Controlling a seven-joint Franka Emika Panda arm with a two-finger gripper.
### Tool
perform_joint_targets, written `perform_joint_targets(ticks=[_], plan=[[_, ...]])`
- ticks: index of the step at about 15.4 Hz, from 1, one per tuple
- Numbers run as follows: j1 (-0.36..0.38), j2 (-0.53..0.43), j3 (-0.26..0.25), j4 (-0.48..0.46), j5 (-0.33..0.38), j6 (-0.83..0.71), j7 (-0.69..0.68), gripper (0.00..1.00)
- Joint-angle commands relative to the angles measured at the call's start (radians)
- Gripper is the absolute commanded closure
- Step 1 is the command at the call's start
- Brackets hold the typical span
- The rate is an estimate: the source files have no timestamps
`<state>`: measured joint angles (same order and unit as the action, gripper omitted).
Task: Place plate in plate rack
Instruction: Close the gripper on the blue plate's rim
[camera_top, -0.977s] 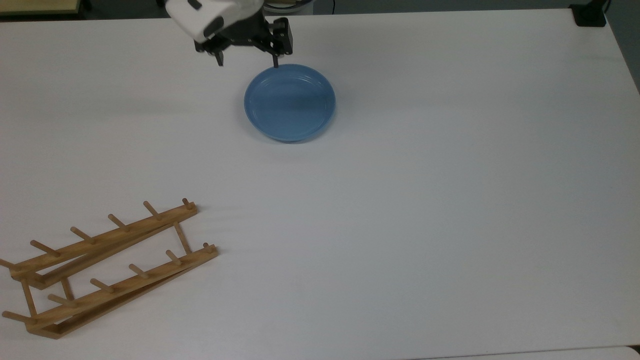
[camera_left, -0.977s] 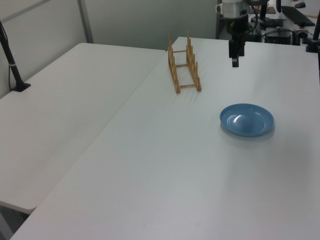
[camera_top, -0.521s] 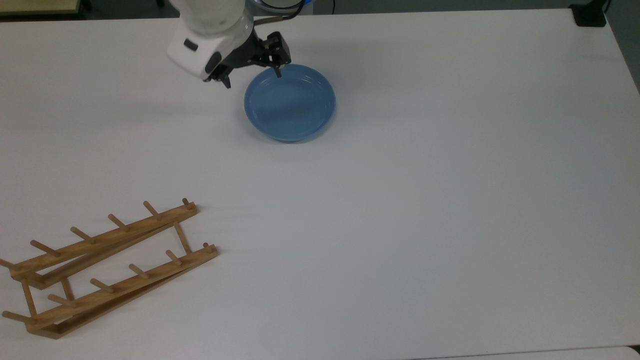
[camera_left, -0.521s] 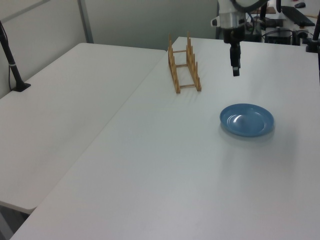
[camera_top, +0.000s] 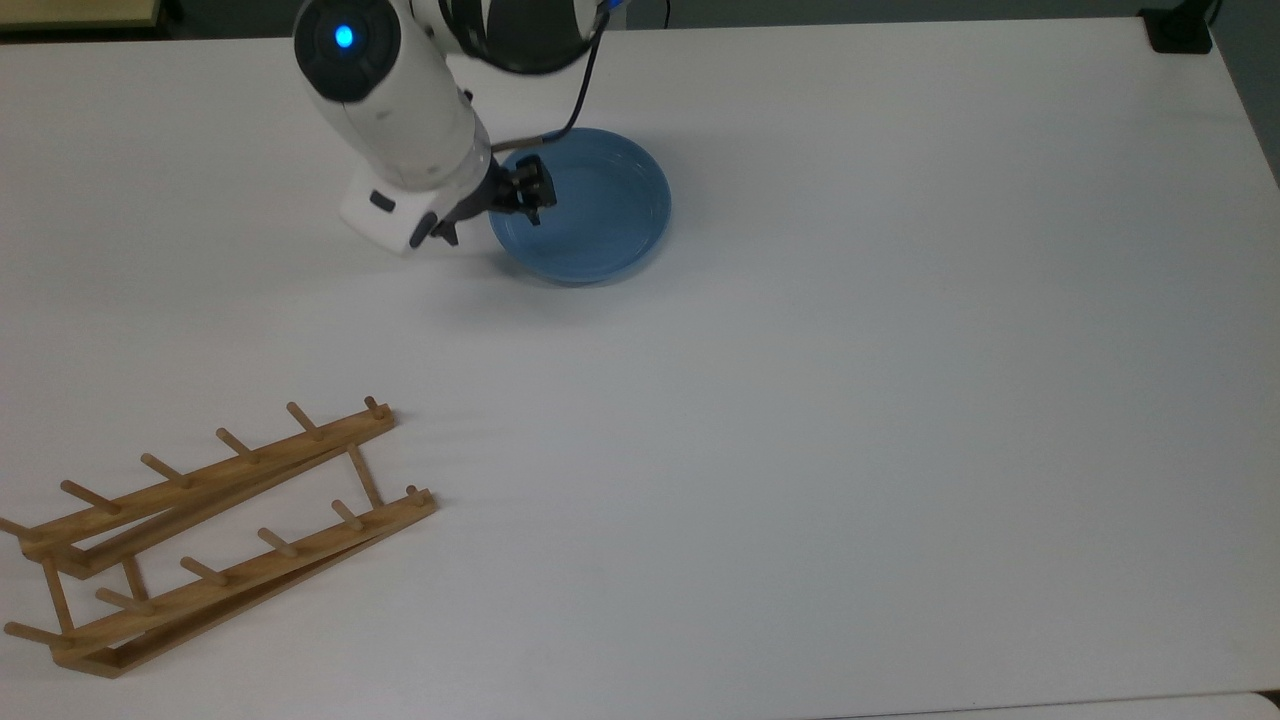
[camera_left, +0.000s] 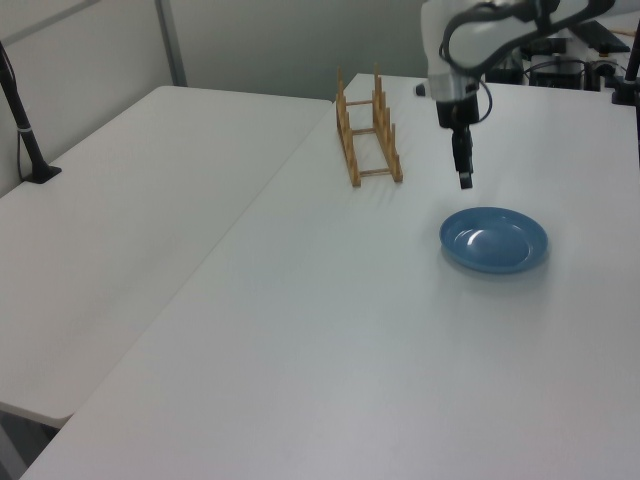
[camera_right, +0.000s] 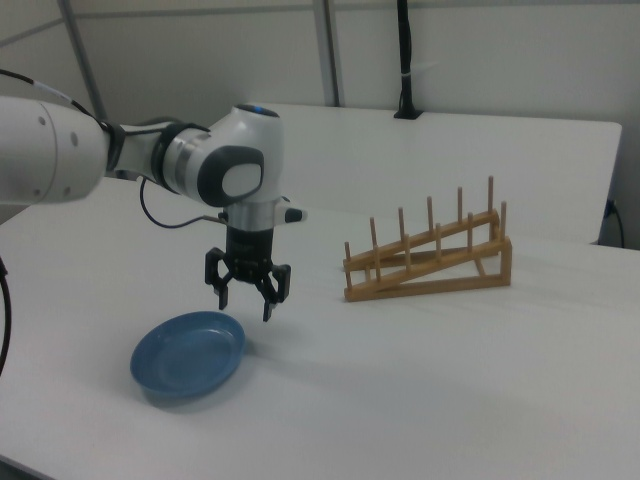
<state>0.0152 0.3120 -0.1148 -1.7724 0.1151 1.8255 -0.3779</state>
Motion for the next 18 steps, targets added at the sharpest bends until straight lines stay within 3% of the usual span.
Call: perform_joint_targets(ticks=[1,3,11,13,17,18], plan=[[0.014,0.009,-0.013,-0.047,0.025,0.049,-0.073,0.3],[0.017,0.009,-0.013,-0.059,0.025,0.048,-0.096,0.41],[0.04,0.018,-0.013,-0.102,0.0,0.052,-0.13,0.46],[0.042,0.019,-0.013,-0.107,-0.009,0.064,-0.13,0.59],[0.043,0.024,-0.009,-0.107,-0.024,0.064,-0.131,0.95],[0.043,0.025,-0.008,-0.108,-0.031,0.064,-0.131,1.0]])
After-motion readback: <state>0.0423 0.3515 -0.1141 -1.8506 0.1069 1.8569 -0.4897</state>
